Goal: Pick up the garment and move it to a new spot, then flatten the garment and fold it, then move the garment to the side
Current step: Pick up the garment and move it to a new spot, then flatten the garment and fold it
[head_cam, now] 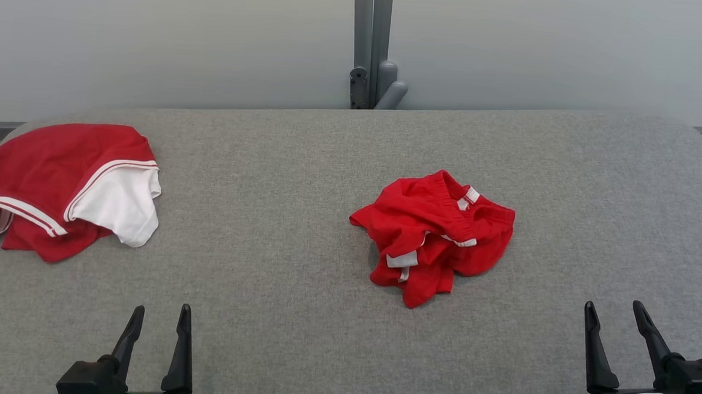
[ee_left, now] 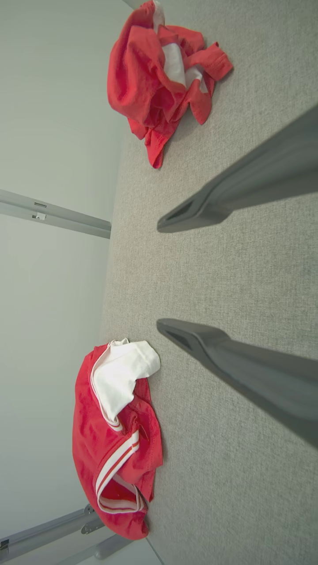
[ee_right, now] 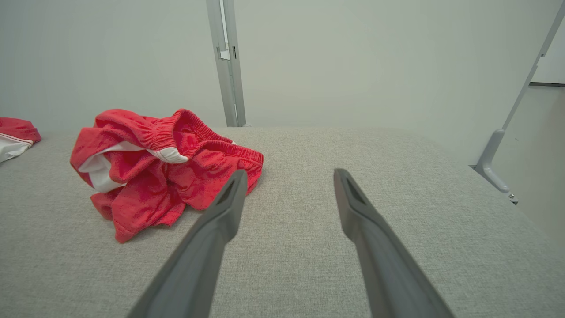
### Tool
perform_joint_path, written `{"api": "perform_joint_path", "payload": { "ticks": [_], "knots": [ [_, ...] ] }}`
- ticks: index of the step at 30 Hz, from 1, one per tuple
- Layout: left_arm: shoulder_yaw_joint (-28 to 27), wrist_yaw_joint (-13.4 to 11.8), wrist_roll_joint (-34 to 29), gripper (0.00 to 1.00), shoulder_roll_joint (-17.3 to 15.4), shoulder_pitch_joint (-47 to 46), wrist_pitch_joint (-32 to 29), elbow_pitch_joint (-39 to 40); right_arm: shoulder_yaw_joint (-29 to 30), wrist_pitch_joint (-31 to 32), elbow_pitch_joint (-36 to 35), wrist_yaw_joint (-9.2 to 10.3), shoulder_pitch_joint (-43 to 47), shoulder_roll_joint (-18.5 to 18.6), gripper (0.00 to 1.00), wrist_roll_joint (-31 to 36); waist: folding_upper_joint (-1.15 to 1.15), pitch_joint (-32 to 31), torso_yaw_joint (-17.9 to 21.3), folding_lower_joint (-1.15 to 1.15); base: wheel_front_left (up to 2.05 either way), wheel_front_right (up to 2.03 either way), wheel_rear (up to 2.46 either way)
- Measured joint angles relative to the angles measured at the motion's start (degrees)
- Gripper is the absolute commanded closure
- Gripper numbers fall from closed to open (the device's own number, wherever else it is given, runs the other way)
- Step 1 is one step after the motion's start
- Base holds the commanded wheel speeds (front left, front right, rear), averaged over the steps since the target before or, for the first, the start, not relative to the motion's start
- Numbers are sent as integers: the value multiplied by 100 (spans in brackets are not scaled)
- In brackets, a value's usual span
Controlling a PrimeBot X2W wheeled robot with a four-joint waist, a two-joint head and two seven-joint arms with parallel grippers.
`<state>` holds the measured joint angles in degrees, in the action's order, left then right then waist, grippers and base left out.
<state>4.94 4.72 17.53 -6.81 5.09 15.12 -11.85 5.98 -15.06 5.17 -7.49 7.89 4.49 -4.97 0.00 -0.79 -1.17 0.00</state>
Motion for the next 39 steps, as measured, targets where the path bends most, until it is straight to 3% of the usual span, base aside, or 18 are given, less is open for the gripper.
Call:
{"api": "perform_joint_path", "payload": {
  "ticks": [17, 24, 29, 35, 39],
  "knots": [
    [-366, 212, -561, 0, 219, -109, 1, 77, -112, 0, -36, 0, -103, -9, 0, -11, 0, 63, 136, 0, 0, 0, 0],
    [864, 241, -954, 0, 328, -800, -216, 236, -293, 0, -154, 0, -289, -25, 0, -55, 0, 195, 359, 0, 0, 0, 0],
    [1938, 260, -1054, 0, 385, -1667, -1014, 236, -383, 0, -207, 0, -422, -67, 0, -120, 0, 366, 590, 0, 0, 0, 0],
    [2983, 256, -1434, 0, 397, -2842, -2108, -316, -469, 0, -177, 0, -623, -134, 0, -200, 0, 622, 994, 0, 0, 0, 0],
    [3424, 97, -1408, 0, 402, -3355, -2525, -588, -475, 0, -135, 0, -625, -151, 0, -233, 0, 708, 1243, 0, 0, 0, 0]
  ]
}}
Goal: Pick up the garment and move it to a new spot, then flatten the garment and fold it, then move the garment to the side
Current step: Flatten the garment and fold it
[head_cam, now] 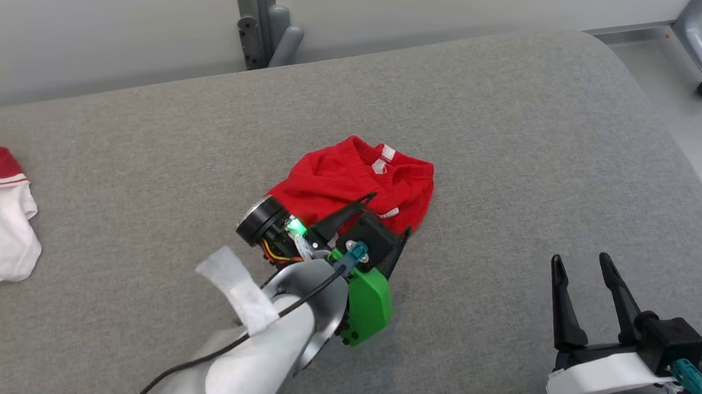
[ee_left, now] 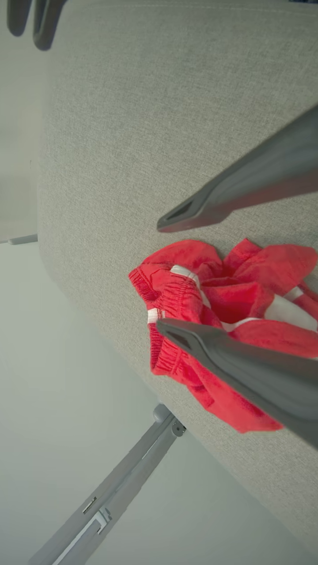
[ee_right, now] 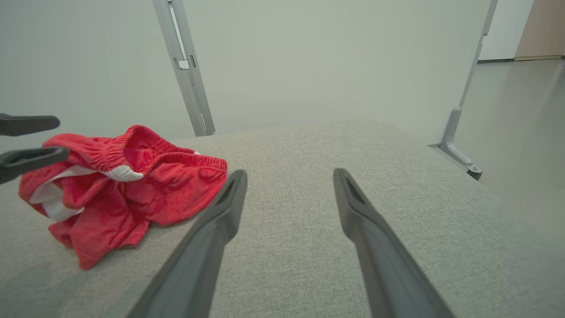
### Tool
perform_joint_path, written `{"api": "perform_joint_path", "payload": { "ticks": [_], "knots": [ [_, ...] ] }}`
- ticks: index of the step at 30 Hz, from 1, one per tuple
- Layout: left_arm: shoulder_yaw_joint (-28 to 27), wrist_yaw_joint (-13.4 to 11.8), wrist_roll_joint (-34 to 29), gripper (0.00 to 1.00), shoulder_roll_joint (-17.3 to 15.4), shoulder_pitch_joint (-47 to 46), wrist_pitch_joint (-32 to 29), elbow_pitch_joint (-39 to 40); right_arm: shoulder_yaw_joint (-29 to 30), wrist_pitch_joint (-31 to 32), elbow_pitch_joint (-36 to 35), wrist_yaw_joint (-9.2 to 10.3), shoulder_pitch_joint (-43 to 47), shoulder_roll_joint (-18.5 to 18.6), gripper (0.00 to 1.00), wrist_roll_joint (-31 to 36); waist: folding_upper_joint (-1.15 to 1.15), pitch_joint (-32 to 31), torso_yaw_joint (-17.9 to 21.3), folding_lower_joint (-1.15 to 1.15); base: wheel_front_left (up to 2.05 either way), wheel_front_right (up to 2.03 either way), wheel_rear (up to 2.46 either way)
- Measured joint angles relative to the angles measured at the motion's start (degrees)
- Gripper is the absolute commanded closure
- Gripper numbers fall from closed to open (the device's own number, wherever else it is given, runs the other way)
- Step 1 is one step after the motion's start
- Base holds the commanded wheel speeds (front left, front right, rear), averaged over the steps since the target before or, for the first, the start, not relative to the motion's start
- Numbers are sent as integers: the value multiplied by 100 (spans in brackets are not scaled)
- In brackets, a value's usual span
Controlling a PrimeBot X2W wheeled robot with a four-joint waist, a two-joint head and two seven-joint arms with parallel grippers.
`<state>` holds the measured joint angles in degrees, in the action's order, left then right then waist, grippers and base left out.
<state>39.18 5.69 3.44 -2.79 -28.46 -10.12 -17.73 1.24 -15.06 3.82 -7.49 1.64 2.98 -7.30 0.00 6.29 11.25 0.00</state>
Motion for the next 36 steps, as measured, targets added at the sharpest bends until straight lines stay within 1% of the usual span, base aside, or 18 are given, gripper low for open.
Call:
{"api": "perform_joint_path", "payload": {
  "ticks": [2, 4, 7, 11, 14, 22, 24, 26, 30, 33, 35, 36],
  "knots": [
    [193, -74, -3, 0, -2, -211, -252, -203, -10, 0, 12, 0, 0, -4, 0, -4, 0, 25, 111, 0, 0, 0, 0],
    [381, -122, 48, 0, -2, -352, -378, -327, -3, 0, 24, 0, 0, -9, 0, -15, 0, 41, 208, 0, 0, 0, 0],
    [693, -138, 47, 0, 0, -647, -600, -573, 2, 0, 32, 0, 1, -9, 0, -105, 0, 54, 314, 0, 0, 0, 0],
    [1025, -92, 2, 0, 4, -994, -920, -923, -1, 0, 48, 0, 2, -10, 0, -197, 0, 66, 364, 0, 0, 0, 0],
    [1113, -53, -1, 0, 3, -1252, -1181, -1243, -11, 0, 51, 0, 1, -13, 0, -241, 0, 75, 377, 0, 0, 0, 0],
    [1173, 45, 22, 0, -64, -1751, -1408, -1817, -9, 0, 78, 0, -1, -13, 0, -343, 0, 137, 365, 0, 0, 0, 0],
    [1244, 88, 52, 60, -82, -1861, -1455, -1982, -10, 0, 89, 0, -9, -13, 0, -366, 0, 156, 364, 0, 0, 0, 0],
    [1292, 115, 101, 100, -88, -1909, -1450, -2108, -12, 0, 98, 0, -47, -13, 0, -376, 0, 167, 370, 0, 0, 0, 0],
    [1199, 138, 470, 100, -74, -1950, -1317, -2164, 29, 0, 96, 0, -79, -14, 0, -424, 0, 179, 367, 0, 0, 0, 0],
    [888, 144, 1038, 100, -29, -1981, -1198, -1963, 74, 0, 115, 0, -74, -12, 0, -427, 0, 181, 321, 0, 0, 0, 0],
    [578, 144, 1695, 100, -14, -1980, -1170, -1697, 82, 0, 131, 0, -66, -14, 0, -426, 0, 176, 286, 0, 0, 0, 0],
    [456, 144, 2137, 100, -23, -1969, -1134, -1474, 76, 0, 140, 0, -65, -15, 0, -426, 0, 170, 272, 0, 0, 0, 0]
  ]
}}
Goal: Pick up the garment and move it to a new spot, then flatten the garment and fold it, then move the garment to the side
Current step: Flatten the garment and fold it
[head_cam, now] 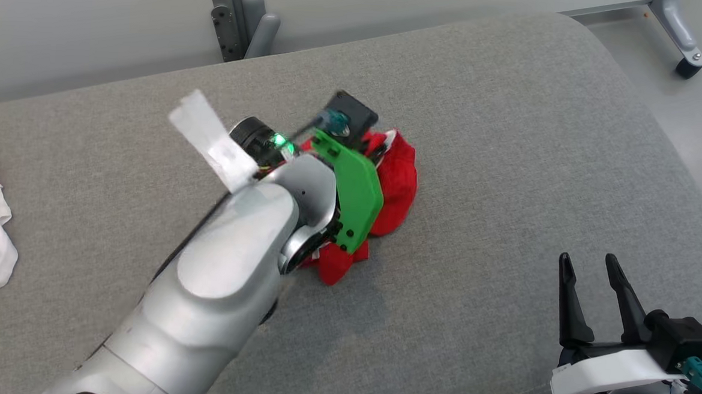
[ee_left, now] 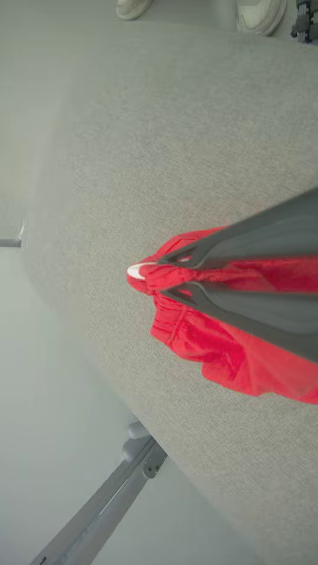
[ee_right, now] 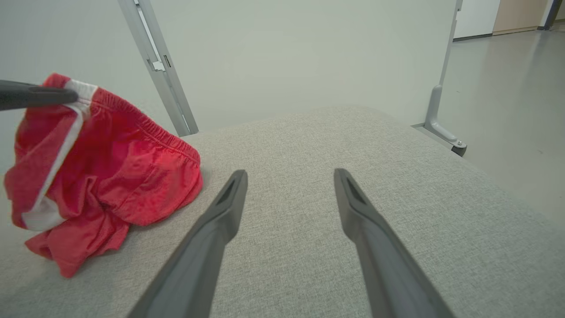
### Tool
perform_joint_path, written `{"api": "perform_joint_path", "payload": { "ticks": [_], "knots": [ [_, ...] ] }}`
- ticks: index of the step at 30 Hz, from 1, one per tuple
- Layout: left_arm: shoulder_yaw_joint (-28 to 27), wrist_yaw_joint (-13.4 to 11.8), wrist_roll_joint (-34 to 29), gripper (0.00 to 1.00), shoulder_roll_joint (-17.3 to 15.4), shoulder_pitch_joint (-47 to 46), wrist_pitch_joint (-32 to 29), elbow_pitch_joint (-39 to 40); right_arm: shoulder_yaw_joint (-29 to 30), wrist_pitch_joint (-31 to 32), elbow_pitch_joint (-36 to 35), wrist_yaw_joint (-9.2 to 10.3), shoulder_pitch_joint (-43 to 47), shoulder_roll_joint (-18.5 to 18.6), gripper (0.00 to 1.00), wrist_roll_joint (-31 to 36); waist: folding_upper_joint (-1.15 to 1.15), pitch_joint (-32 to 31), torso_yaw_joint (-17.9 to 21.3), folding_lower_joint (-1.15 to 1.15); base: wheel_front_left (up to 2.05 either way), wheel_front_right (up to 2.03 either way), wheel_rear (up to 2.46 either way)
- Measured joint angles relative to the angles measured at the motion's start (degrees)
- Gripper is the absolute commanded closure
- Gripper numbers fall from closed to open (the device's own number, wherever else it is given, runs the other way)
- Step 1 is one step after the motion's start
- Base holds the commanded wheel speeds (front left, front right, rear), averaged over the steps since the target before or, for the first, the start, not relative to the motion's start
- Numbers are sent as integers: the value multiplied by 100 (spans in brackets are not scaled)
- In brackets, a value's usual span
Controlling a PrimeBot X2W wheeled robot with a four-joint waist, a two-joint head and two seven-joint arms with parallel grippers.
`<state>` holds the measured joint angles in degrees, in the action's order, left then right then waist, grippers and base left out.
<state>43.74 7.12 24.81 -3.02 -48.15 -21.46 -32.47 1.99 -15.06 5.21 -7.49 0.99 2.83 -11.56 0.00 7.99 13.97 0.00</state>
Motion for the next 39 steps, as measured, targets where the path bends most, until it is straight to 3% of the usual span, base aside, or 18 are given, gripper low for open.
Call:
{"api": "perform_joint_path", "payload": {
  "ticks": [4, 6, 10, 13, 15, 18, 21, 23, 26, 29, 32, 35, 39],
  "knots": [
    [-324, -355, 1940, 100, 27, 16, -73, 884, -58, 0, 15, 0, -10, 0, 0, -3, 0, -11, -54, 0, 0, 0, 0],
    [-510, -720, 3162, 100, 14, -18, -68, 1271, -90, 0, 27, 0, -32, -1, 0, -21, 0, -24, -77, 0, 0, 0, 0],
    [-736, -1573, 4729, 100, 26, -494, 643, 1818, -107, 0, 54, 0, -66, -1, 0, -91, 0, -50, -121, 0, 0, 0, 0],
    [-850, -2128, 5535, 100, 25, -933, 1550, 1956, -140, 0, 79, 0, -102, -2, 0, -141, 0, -71, -152, 0, 0, 0, 0],
    [-865, -2364, 5915, 100, 20, -1276, 2186, 1952, -154, 0, 91, 0, -132, -1, 0, -167, 0, -82, -169, 0, 0, 0, 0],
    [-697, -2457, 6114, 100, 18, -1747, 2903, 1934, -153, 0, 92, 0, -144, -2, 0, -227, 0, -90, -198, 0, 0, 0, 0],
    [-522, -2440, 6143, 100, 21, -1780, 3228, 1920, -141, 0, 92, 0, -151, -1, 0, -247, 0, -103, -223, 0, 0, 0, 0],
    [-398, -2350, 5804, 100, 22, -1678, 3448, 1885, -125, 0, 94, 0, -150, -2, 0, -289, 0, -120, -250, 0, 0, 0, 0],
    [-285, -2083, 5653, 100, -65, -729, 3574, 1962, -97, 0, 121, 0, -119, -1, 0, -350, 0, -145, -278, 0, 0, 0, 0],
    [-349, -1429, 5579, 100, -267, 649, 3628, 2074, -75, 0, 174, 0, -74, -1, 0, -372, 0, -136, -311, 0, 0, 0, 0],
    [-851, -843, 5236, 100, -375, 1949, 3653, 1987, -33, 0, 249, 0, 7, -2, 0, -346, 0, -132, -360, 0, 0, 0, 0],
    [-1346, -425, 4698, 100, -354, 2927, 3659, 1816, 64, 0, 281, 0, 19, -2, 0, -271, 0, -131, -429, 0, 0, 0, 0],
    [-2065, -146, 4184, 100, -165, 3717, 3660, 1689, 153, 0, 314, 0, 97, -5, 0, -144, 0, -156, -569, 0, 0, 0, 0]
  ]
}}
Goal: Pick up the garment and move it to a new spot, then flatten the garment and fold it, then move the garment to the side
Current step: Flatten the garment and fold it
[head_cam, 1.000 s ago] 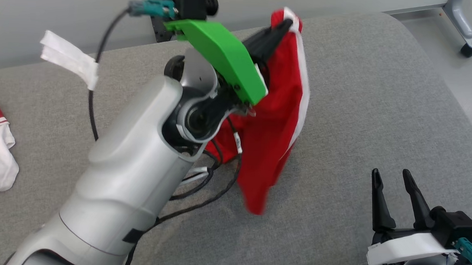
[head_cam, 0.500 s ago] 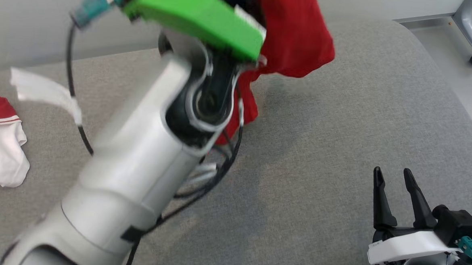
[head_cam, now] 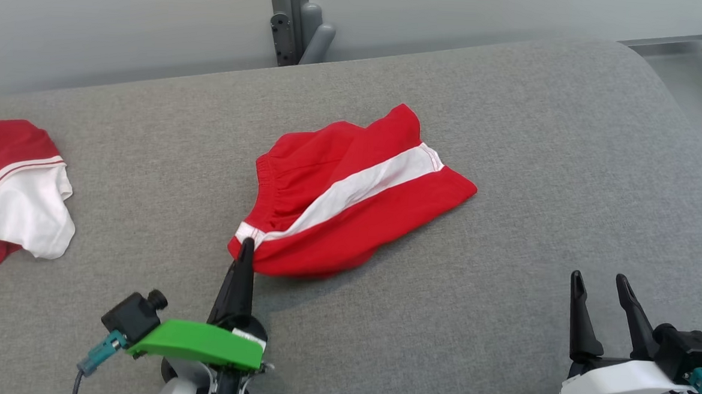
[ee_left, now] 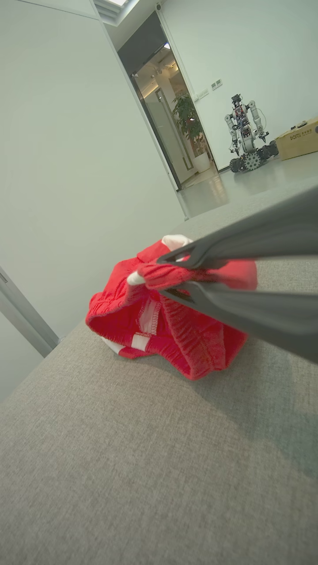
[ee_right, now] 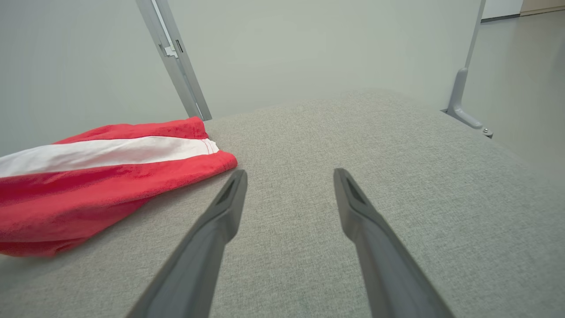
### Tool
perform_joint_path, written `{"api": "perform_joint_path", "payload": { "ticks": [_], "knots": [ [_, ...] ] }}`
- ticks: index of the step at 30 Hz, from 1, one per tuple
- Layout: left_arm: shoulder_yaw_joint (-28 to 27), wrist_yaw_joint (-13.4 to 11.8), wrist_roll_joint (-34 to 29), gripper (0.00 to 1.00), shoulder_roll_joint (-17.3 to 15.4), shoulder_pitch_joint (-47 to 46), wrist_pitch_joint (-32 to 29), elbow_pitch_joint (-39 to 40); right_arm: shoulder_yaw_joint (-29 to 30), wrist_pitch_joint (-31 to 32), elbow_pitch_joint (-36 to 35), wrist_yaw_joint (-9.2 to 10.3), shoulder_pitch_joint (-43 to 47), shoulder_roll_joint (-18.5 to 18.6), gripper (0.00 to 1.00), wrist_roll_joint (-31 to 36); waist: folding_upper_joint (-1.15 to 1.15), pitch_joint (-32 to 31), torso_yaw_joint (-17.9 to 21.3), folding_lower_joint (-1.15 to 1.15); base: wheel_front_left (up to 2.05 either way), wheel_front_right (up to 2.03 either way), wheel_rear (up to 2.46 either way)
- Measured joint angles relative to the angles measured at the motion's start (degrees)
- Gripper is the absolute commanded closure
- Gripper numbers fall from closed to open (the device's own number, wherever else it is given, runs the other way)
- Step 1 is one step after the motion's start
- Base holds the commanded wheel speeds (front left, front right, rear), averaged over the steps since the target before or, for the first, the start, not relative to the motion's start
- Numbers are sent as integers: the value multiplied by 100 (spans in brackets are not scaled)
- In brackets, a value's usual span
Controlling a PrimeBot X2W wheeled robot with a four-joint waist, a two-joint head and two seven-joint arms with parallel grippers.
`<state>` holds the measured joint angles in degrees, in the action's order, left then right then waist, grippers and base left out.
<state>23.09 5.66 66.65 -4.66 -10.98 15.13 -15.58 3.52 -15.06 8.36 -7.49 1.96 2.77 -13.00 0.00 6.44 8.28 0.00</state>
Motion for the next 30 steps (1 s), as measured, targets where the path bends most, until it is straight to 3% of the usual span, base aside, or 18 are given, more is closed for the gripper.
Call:
{"api": "perform_joint_path", "payload": {
  "ticks": [5, 16, 18, 20, 22, 23, 24, 25, 26, 30],
  "knots": [
    [-307, 160, -320, 100, 147, 505, 0, -120, 31, 0, 20, 0, 19, 2, 0, 103, 0, -58, -227, 0, 0, 0, 0],
    [-74, 166, -322, 100, 187, 1081, 1, -186, 21, 0, 42, 0, 336, 3, 0, 233, 0, -313, -625, 0, 0, 0, 0],
    [-73, 166, -349, 89, 187, 1187, 1, -296, 14, 0, 42, 0, 370, 2, 0, 248, 0, -375, -645, 0, 0, 0, 0],
    [-78, 166, -336, 89, 187, 1227, 1, -318, 5, 0, 33, 0, 379, 2, 0, 256, 0, -422, -659, 0, 0, 0, 0],
    [-126, 166, -331, 84, 187, 1244, 1, -332, 3, 0, 22, 0, 417, 2, 0, 265, 0, -452, -671, 0, 0, 0, 0],
    [-169, 166, -344, 78, 187, 1254, 1, -349, 2, 0, 19, 0, 437, 2, 0, 269, 0, -463, -675, 0, 0, 0, 0],
    [-222, 166, -378, 65, 188, 1261, 1, -355, -2, 0, 11, 0, 453, 2, 0, 280, 0, -470, -677, 0, 0, 0, 0],
    [-256, 166, -386, 38, 187, 1262, 1, -354, -5, 0, 1, 0, 459, 2, 0, 293, 0, -473, -676, 0, 0, 0, 0],
    [-307, 166, -387, 0, 187, 1265, 1, -353, -7, 0, -12, 0, 459, 2, 0, 311, 0, -475, -676, 0, 0, 0, 0],
    [-383, 166, -375, 0, 187, 1276, 1, -393, -8, 0, -97, 0, 477, 2, 0, 366, 0, -498, -675, 0, 0, 0, 0]
  ]
}}
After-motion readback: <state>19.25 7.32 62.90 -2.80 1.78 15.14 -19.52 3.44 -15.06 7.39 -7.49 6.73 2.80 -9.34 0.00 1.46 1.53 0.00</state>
